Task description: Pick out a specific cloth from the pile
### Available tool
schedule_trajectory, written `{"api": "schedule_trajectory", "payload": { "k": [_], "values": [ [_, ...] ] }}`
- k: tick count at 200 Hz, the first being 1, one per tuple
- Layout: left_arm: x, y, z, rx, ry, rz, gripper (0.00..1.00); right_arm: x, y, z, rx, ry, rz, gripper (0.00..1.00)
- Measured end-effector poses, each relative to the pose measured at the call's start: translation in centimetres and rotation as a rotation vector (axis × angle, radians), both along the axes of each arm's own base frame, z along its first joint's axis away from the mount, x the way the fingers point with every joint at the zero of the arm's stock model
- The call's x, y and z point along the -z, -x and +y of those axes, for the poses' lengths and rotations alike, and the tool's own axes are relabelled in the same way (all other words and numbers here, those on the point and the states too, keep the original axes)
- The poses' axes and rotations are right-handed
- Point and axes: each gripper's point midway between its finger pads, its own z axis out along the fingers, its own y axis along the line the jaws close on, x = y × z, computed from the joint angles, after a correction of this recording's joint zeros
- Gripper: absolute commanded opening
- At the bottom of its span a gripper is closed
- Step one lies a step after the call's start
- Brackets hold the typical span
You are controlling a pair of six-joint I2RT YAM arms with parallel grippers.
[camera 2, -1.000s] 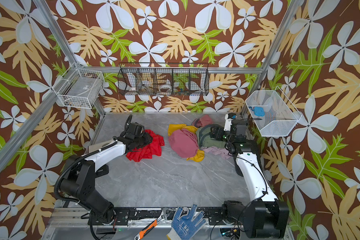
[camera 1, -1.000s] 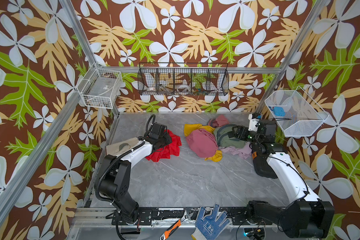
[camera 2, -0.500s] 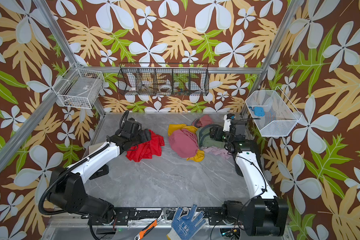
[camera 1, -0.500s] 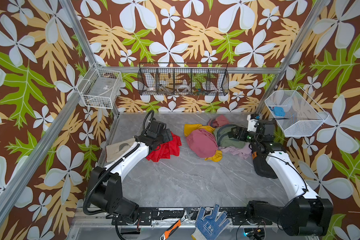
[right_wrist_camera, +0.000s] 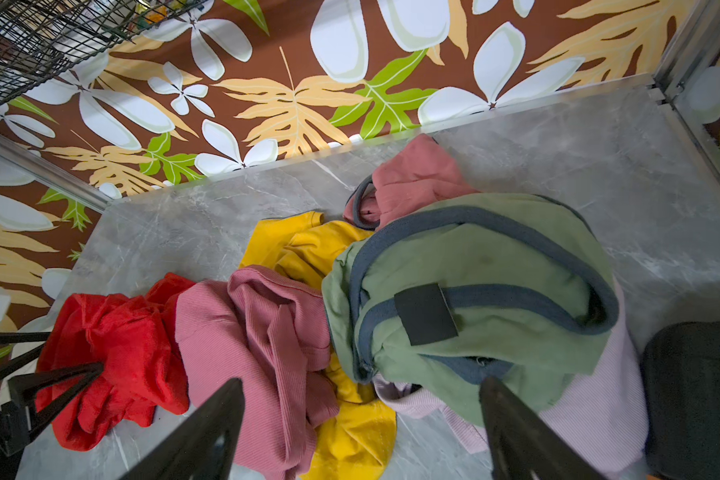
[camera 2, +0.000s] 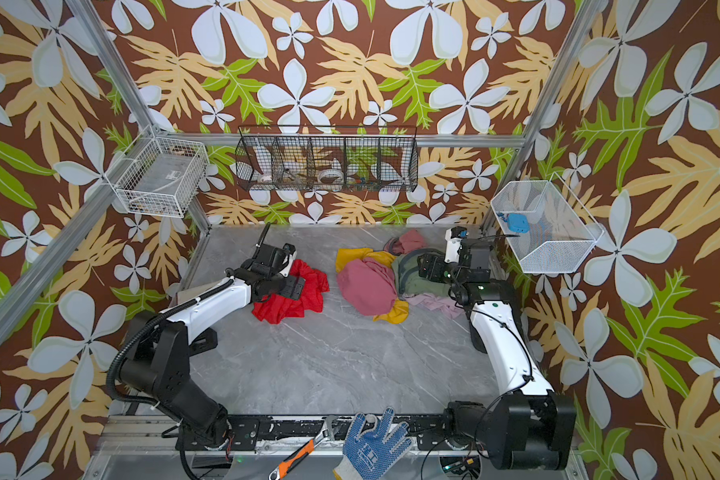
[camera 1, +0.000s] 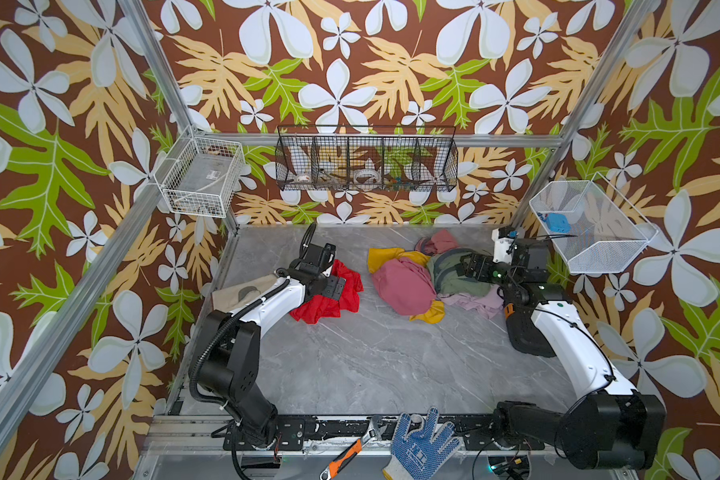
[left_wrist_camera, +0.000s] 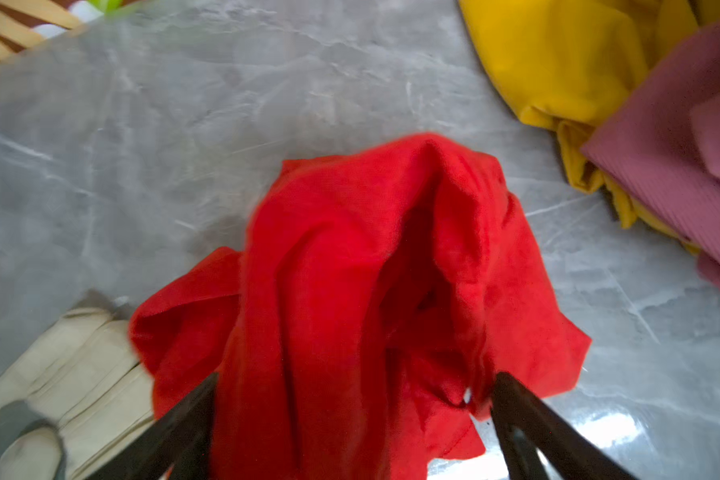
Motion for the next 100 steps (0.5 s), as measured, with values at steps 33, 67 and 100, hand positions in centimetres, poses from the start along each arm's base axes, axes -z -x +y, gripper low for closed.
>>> {"api": "schedule_trajectory", "payload": {
  "k": [33, 67, 100],
  "values": [
    [1.4, -0.3, -1.9, 0.127, 0.039, 0.053, 1.00, -0.2, 0.0, 0.0, -0.007, 0.006, 0.001, 0.88],
    [4.5, -1.1, -1.6, 0.122, -0.008, 0.122, 0.87, -0.2, -0.1, 0.0, -0.007, 0.007, 0.006, 0.88],
    [6.7, -1.8, 0.5, 0.011, -0.093, 0.151, 0.92, -0.1, 0.0, 0.0, -0.006, 0.007, 0.015, 0.88]
  ]
}}
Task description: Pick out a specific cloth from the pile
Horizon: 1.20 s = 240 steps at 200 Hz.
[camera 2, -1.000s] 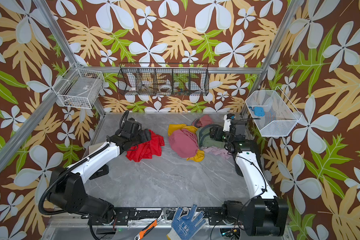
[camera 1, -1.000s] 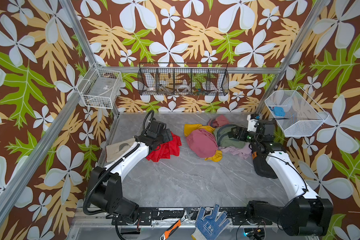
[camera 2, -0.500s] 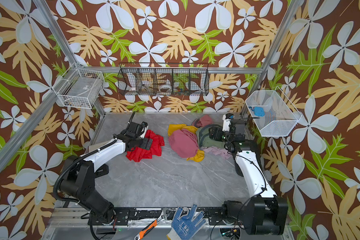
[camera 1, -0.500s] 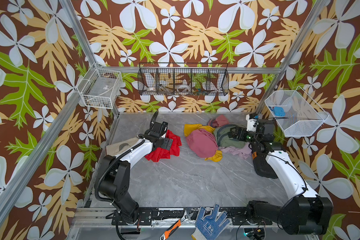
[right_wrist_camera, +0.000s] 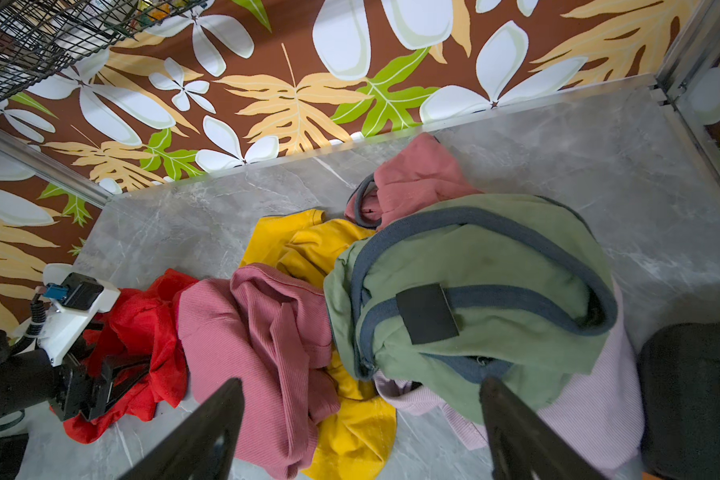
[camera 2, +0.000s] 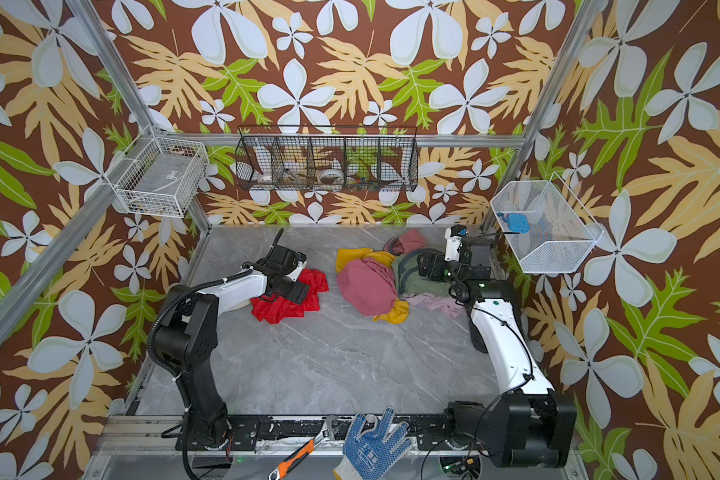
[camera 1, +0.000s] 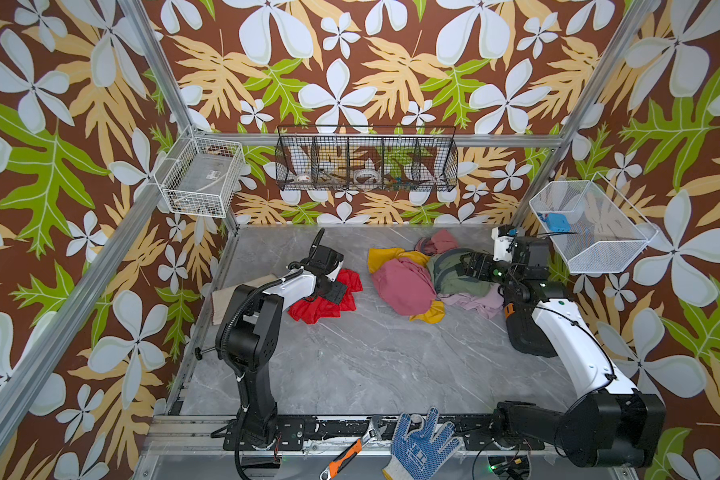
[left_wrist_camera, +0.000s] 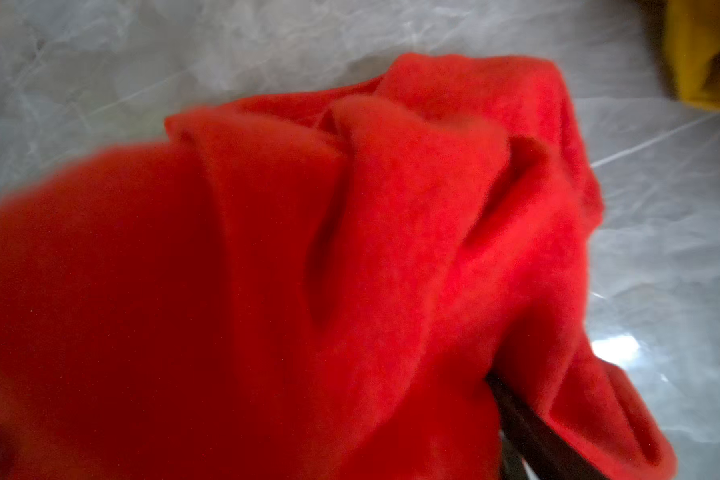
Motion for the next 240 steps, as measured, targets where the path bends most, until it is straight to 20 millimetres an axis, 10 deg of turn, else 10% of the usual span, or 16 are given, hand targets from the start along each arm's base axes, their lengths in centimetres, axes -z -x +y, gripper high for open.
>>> {"api": "schedule_trajectory", "payload": {
  "k": [68, 139, 240],
  "values": [
    [1.7, -1.1, -0.6, -0.032, 0.022, 0.045, 0.78, 0.1, 0.0, 0.0, 0.002, 0.001, 0.005, 0.88],
    [2.0, -4.8, -0.7, -0.115, 0.166, 0.060, 0.00, -0.5, 0.2, -0.5, 0.025, 0.016, -0.014, 0.88],
    [0.3, -10.8, 1.9, -0.268, 0.134, -0.010, 0.00, -0.7, 0.3, -0.6, 0.035, 0.011, -0.019, 0.87]
  ]
}}
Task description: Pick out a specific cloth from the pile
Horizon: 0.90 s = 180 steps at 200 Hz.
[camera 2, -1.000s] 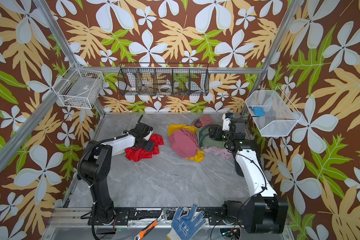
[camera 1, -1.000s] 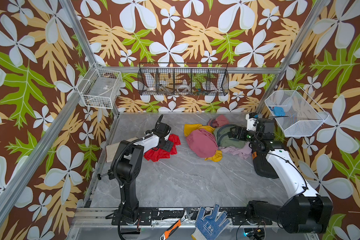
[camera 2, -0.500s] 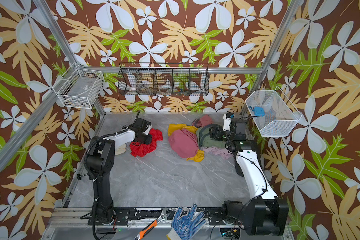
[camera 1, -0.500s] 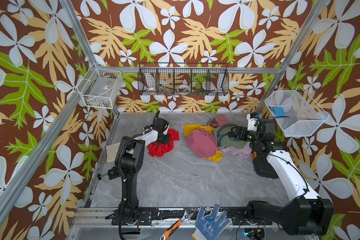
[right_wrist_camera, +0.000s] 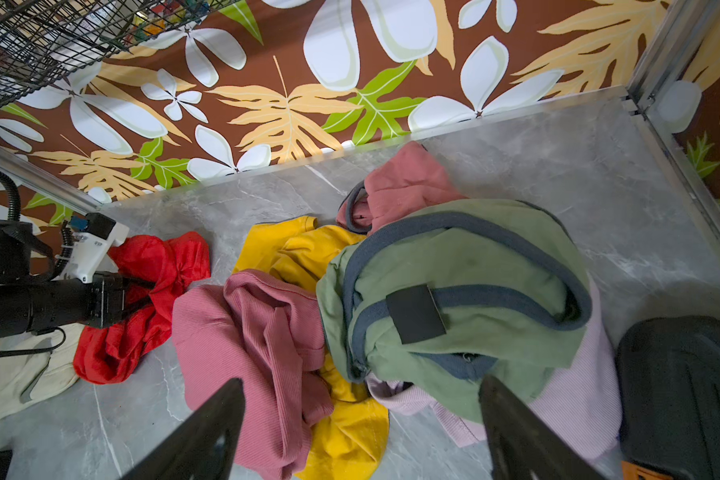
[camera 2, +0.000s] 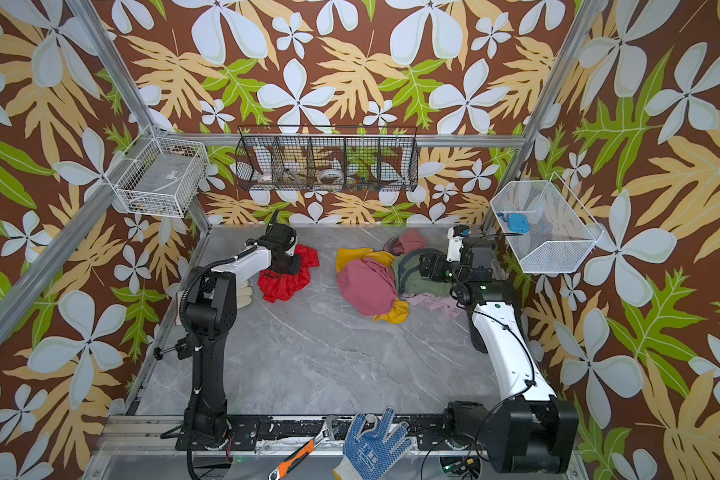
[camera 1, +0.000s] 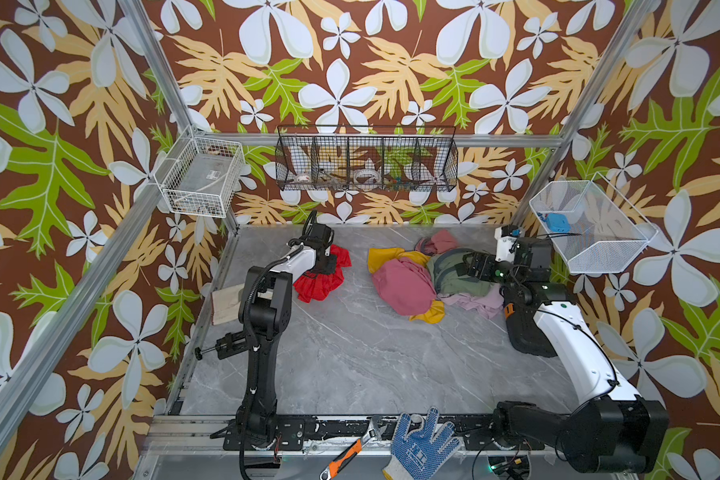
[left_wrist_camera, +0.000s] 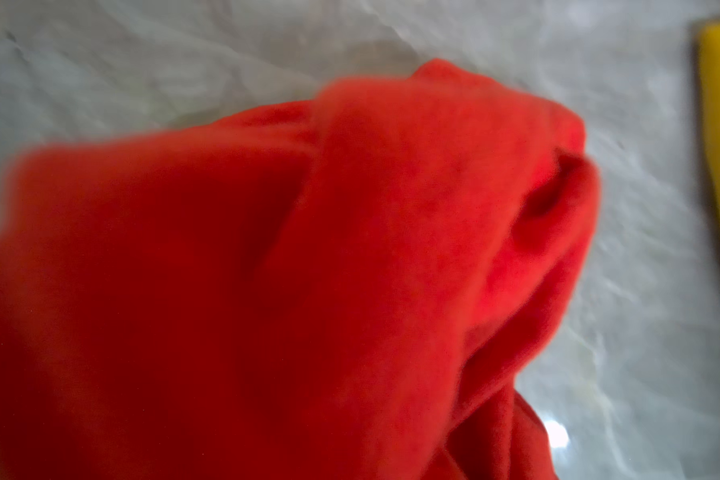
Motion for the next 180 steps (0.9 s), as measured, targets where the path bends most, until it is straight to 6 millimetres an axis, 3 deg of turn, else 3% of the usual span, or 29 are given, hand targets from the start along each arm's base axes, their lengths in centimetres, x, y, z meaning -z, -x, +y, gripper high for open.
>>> {"api": "schedule_trajectory", "payload": {
  "k": [49, 96, 180],
  "values": [
    [0.3, -2.9, 0.4, 0.003, -0.022, -0.030, 0.00, -0.5, -0.1, 0.0, 0.009, -0.009, -0.008, 0.86],
    [0.8, -3.3, -0.2, 0.083, -0.028, -0.032, 0.00, 1.1, 0.3, 0.0, 0.023, -0.030, 0.028, 0.86],
    [0.7, -2.9, -0.7, 0.119, 0.005, -0.033, 0.54, 1.8, 0.1, -0.5, 0.039, -0.007, 0.037, 0.89]
  ]
}}
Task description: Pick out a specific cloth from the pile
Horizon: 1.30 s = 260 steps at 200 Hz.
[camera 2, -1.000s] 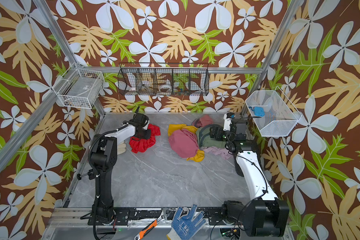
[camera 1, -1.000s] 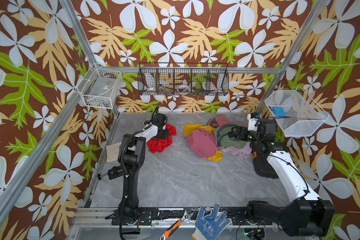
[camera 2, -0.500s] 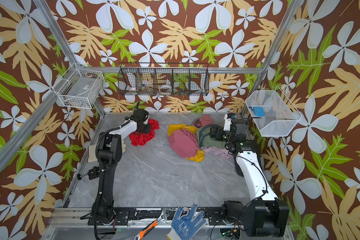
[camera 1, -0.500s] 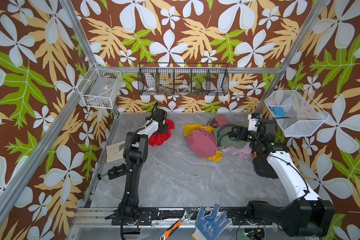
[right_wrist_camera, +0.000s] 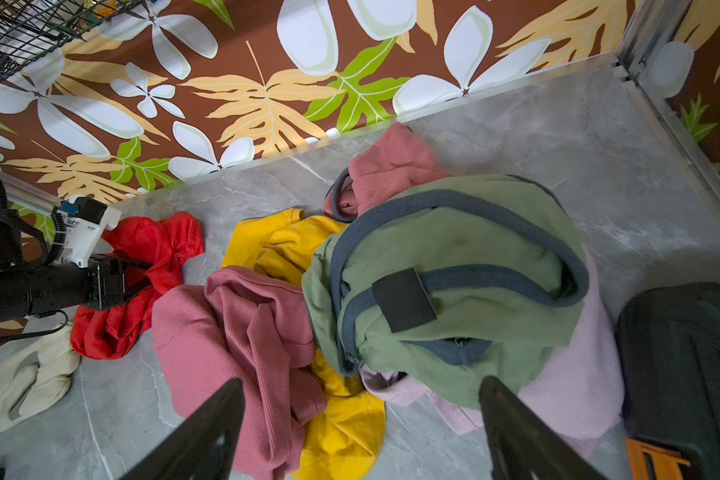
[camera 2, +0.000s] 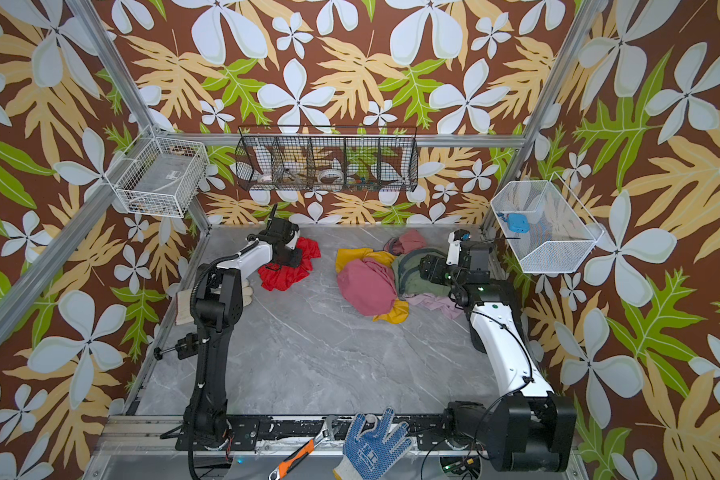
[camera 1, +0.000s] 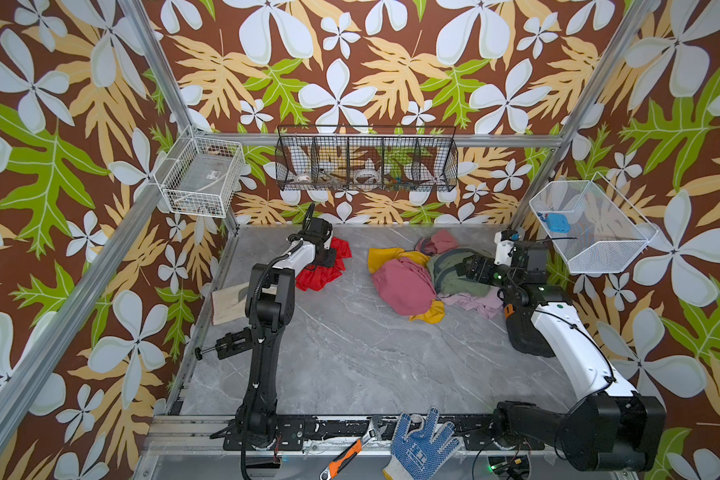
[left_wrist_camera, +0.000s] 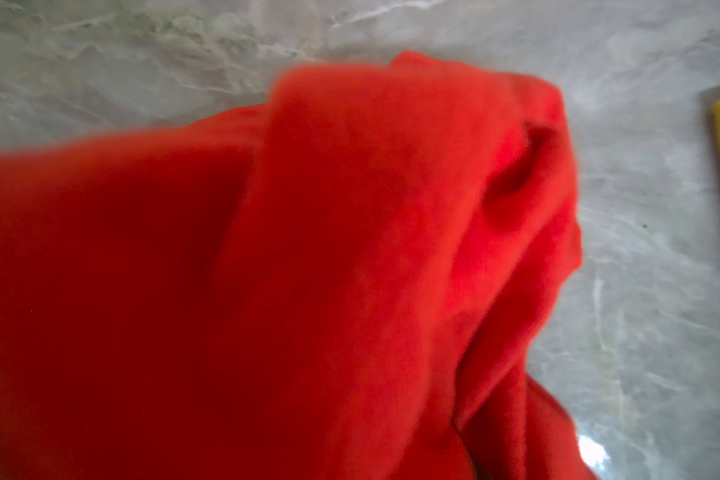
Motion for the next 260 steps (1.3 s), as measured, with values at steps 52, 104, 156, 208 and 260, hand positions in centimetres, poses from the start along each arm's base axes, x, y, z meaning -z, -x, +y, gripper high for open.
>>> {"api": "schedule_trajectory", "payload": {
  "k": [52, 104, 156, 208, 260],
  "values": [
    [-0.7, 1.3, 0.2, -0.016, 0.010, -0.002, 0.81, -0.1, 0.0, -0.7, 0.008, 0.057, -0.012, 0.90],
    [-2.9, 2.7, 1.0, -0.064, 0.020, -0.040, 1.00, -0.5, 0.1, -1.1, -0.004, 0.108, -0.031, 0.91],
    [-6.8, 4.7, 1.3, -0.115, 0.087, -0.146, 1.00, 0.1, 0.9, -1.4, -0.018, 0.176, -0.094, 0.93],
    [-13.4, 12.6, 3.6, -0.186, 0.160, -0.438, 1.00, 10.5, 3.7, -2.9, 0.038, 0.284, -0.154, 1.00],
    [-12.2, 20.9, 9.3, -0.356, 0.100, -0.693, 1.00, 10.2, 2.2, -3.4, 0.107, 0.378, -0.305, 1.00]
  ]
}}
